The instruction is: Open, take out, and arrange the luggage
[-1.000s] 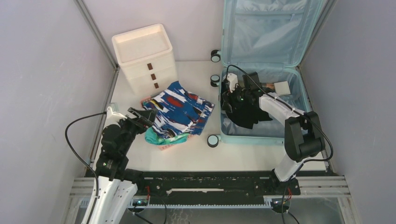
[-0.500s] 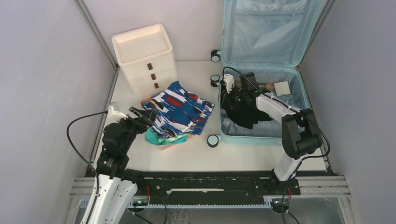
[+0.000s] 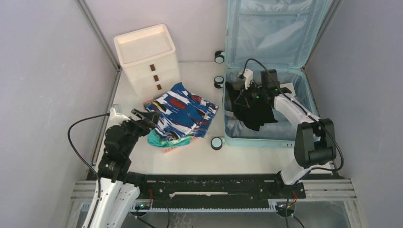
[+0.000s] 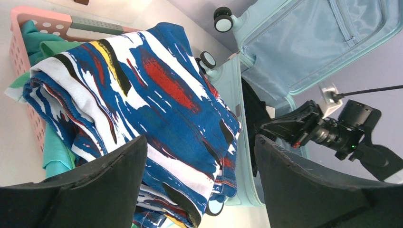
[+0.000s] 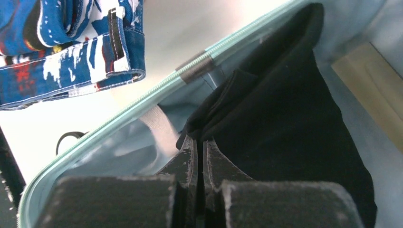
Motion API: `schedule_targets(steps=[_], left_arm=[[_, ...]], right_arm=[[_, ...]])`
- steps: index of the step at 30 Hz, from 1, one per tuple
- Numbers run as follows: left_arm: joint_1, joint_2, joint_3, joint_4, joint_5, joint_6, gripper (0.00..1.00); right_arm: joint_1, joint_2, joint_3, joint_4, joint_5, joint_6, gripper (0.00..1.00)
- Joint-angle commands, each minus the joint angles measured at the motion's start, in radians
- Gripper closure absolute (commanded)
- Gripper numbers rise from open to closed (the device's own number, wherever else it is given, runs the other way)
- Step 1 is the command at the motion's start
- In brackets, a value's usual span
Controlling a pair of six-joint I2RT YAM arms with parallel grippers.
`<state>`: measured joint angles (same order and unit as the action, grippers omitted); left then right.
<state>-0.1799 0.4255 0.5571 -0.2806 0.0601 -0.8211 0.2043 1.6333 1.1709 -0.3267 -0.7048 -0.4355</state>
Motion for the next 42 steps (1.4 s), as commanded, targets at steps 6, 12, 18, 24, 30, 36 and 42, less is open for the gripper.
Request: schedule_targets(steps=[6,12,18,24,30,36,42], left_arm=[[0.007,0.025,0.064,-0.012,0.004,0.046,0.13],[0.007,0.027,0.104,-0.087,-0.049,0.108,0.14],[0.007,0.027,0.144,-0.205,-0.139,0.157,0.14],[0.007,-0.002,0.153,-0.27,-0.185,0.178,0.14],[0.007,-0.03,0.153,-0.314,-0.222,0.181,0.14],[0.007,-0.06,0.161,-0.351,-0.264,0.176,0.15],[0.006,-0.086,0.167,-0.385,-0.272,0.165,0.15]], right_arm=[[-0.09,-0.123,0.134,-0.156,-0.195,0.062,1.0],[-0.1,-0.136,0.286,-0.256,-0.277,0.115,1.0],[-0.012,-0.118,0.44,-0.296,-0.282,0.169,1.0],[0.135,-0.054,0.607,-0.297,-0.256,0.215,1.0],[0.298,0.031,0.75,-0.326,-0.207,0.192,1.0],[0.463,0.147,0.859,-0.33,-0.078,0.185,1.0],[0.592,0.319,0.939,-0.236,0.131,0.255,1.0]])
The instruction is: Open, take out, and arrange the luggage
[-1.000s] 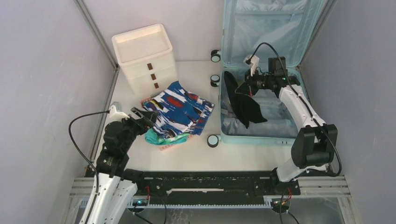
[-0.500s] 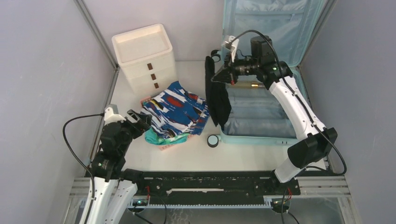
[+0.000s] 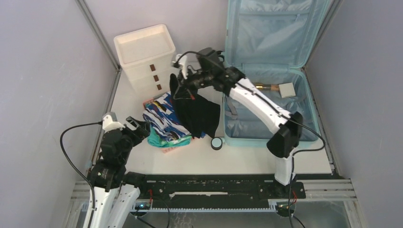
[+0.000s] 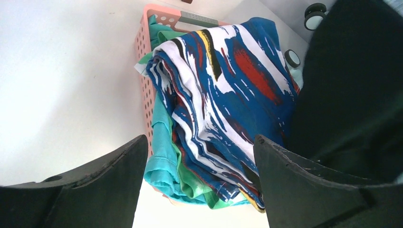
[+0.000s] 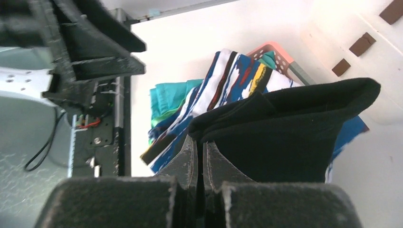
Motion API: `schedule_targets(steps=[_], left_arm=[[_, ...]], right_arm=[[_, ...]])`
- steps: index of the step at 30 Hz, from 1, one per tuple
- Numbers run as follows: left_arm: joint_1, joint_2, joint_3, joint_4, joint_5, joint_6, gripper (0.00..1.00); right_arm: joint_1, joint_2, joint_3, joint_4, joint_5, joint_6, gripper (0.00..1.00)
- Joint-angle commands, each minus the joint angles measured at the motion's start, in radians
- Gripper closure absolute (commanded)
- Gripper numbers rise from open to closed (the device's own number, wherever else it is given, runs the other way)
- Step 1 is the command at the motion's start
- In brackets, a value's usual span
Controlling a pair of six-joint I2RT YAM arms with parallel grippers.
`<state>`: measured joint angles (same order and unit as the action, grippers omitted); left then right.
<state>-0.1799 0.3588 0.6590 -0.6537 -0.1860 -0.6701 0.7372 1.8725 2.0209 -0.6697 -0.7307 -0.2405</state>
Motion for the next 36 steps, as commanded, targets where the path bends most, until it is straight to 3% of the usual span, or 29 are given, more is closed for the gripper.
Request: schedule_targets(steps=[1,6,7,9,12,14,19,22,25,31,36], left_arm=[[0.007,-0.024,0.067,-0.02,-0.023,0.011,0.15],[0.006,-0.042,0.084,-0.06,-0.028,0.0,0.15],[0.007,-0.046,0.084,-0.066,-0.028,-0.004,0.15],[0.006,-0.052,0.083,-0.072,-0.022,-0.016,0.15],[0.007,-0.054,0.074,-0.053,0.003,-0.033,0.14],[0.007,-0.053,0.06,-0.018,0.033,-0.041,0.13],[0.007,-0.051,-0.02,0.18,0.157,-0.053,0.12],[0.007,-0.019,-0.068,0.287,0.165,-0.063,0.12],[0.007,0.085,-0.076,0.362,0.204,-0.052,0.12],[0.007,0.352,-0.02,0.227,0.067,-0.017,0.11],[0.008,0.486,-0.039,0.261,0.113,-0.003,0.11]], right_arm=[[0.074,0.109,0.102,0.125,0.184,0.077,1.0],[0.144,0.25,0.165,0.22,0.273,0.126,1.0],[0.158,0.274,0.176,0.248,0.292,0.128,0.95],[0.176,0.324,0.203,0.273,0.311,0.135,0.76],[0.185,0.353,0.225,0.259,0.253,0.106,0.33],[0.164,0.327,0.24,0.225,0.158,0.084,0.22],[0.026,0.187,0.194,0.111,-0.05,-0.004,0.21],[-0.069,0.094,0.062,0.073,-0.057,-0.056,0.2],[-0.14,0.066,-0.038,0.035,-0.036,-0.073,0.11],[-0.204,0.152,-0.045,-0.075,-0.007,-0.076,0.01],[-0.214,0.225,-0.041,-0.09,-0.095,-0.024,0.0]])
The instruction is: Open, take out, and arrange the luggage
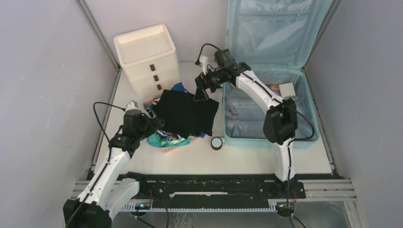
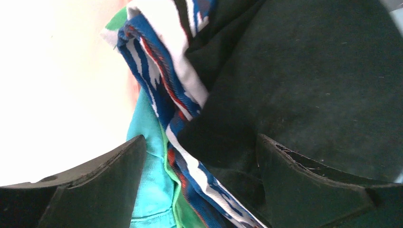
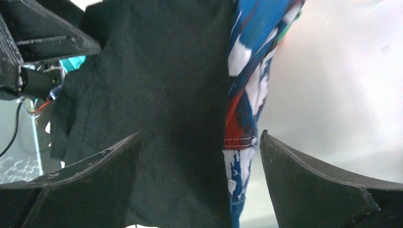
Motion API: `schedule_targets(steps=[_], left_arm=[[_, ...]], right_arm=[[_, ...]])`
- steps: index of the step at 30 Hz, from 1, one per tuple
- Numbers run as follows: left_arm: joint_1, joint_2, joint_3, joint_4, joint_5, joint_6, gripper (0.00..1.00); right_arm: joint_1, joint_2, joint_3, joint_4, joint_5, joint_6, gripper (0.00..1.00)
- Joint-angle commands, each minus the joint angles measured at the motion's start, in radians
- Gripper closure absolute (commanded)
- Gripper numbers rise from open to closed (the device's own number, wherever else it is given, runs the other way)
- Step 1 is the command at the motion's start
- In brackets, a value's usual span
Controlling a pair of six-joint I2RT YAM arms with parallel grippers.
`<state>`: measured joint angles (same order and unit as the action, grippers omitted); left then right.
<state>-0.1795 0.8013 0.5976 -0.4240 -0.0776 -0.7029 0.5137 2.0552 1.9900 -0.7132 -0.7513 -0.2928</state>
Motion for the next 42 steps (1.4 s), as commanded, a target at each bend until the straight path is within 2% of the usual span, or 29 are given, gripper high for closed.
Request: schedule_targets(steps=[1,3,5,9,14,21,29,36,42], left_arm=[[0.008,0.064,0.013,0.048,0.018,0.029,0.11],[0.012,0.096,-0.002,0.068,0.029,0.028,0.11],[0.028,0.13,-0.011,0.069,0.026,0.027,0.11],[0.097,0.179,-0.009,0.078,0.065,0.019,0.15],[0.154,0.208,-0.006,0.164,0.228,0.024,0.16],[0.157,0.235,-0.044,0.24,0.438,-0.006,0.13],[0.149,0.089,-0.159,0.257,0.556,-0.089,0.1],[0.109,-0.06,-0.228,0.257,0.607,-0.189,0.08],[0.062,-0.13,-0.256,0.279,0.613,-0.272,0.06]], right_arm=[[0.013,0.058,-0.012,-0.051,-0.085,0.036,0.0],[0.02,0.072,-0.023,-0.061,-0.108,0.047,0.01],[0.029,0.081,-0.043,-0.071,-0.131,0.053,0.06],[0.048,0.065,-0.099,-0.106,-0.192,0.048,0.33],[0.075,-0.044,-0.257,-0.049,-0.24,0.111,0.62],[0.063,-0.184,-0.436,0.114,-0.234,0.352,0.81],[0.052,-0.268,-0.561,0.3,-0.168,0.6,0.85],[0.068,-0.248,-0.564,0.286,-0.176,0.591,0.75],[0.06,-0.274,-0.557,0.293,-0.195,0.638,0.83]])
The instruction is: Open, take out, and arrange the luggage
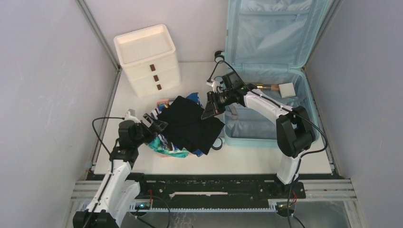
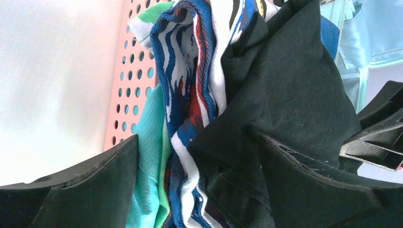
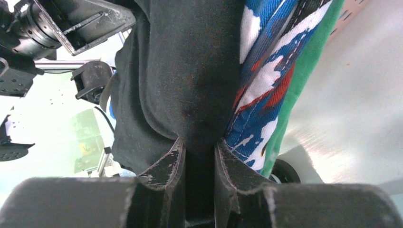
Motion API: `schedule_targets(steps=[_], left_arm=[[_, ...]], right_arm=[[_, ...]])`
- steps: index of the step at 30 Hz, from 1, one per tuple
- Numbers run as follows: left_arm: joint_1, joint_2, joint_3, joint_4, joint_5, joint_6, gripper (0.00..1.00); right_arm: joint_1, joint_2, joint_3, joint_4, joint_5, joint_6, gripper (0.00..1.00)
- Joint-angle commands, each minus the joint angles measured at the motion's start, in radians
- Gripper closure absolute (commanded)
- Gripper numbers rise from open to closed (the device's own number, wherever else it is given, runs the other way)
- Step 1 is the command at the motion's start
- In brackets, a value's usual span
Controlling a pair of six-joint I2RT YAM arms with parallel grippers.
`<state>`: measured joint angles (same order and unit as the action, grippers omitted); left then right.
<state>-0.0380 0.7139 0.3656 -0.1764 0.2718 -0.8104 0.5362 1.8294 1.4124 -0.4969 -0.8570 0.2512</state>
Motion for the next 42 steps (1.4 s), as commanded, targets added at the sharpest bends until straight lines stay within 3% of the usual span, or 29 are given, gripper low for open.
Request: schedule_targets(steps=[1,4,8,12,17,24,28,34,39,42], left_arm=[[-0.082,-0.054,-0.025,0.038,0.264,-0.18,0.05],[-0.086,-0.087,-0.026,0.065,0.266,-0.227,0.03],[-0.087,-0.11,-0.013,0.014,0.245,-0.212,0.03],[-0.087,-0.15,0.083,-0.206,0.134,-0.101,0.02],[-0.086,-0.19,0.208,-0.464,-0.05,-0.009,0.01],[-0.086,-0.228,0.282,-0.555,-0.141,0.014,0.02],[-0.086,-0.227,0.335,-0.582,-0.145,0.076,0.13],[-0.086,-0.129,0.349,-0.469,0.031,0.109,0.28],[-0.088,-0.037,0.351,-0.419,0.038,0.146,0.3],[-0.092,0.033,0.358,-0.38,0.06,0.166,0.37]], right_arm=[[0.034,-0.051,0.028,0.066,-0.094,0.098,0.82],[0.037,-0.048,0.062,-0.007,-0.103,0.026,0.78],[0.039,-0.036,0.102,-0.181,-0.073,-0.166,0.54],[-0.016,-0.055,0.149,-0.277,0.002,-0.338,0.35],[-0.056,-0.087,0.241,-0.377,0.093,-0.529,0.2],[-0.034,-0.189,0.267,-0.409,0.145,-0.735,0.18],[0.1,-0.236,0.27,-0.463,0.15,-0.824,0.19],[0.272,-0.22,0.274,-0.409,0.173,-0.775,0.19],[0.26,-0.181,0.293,-0.392,0.125,-0.693,0.2],[0.239,-0.196,0.261,-0.359,0.109,-0.658,0.2]])
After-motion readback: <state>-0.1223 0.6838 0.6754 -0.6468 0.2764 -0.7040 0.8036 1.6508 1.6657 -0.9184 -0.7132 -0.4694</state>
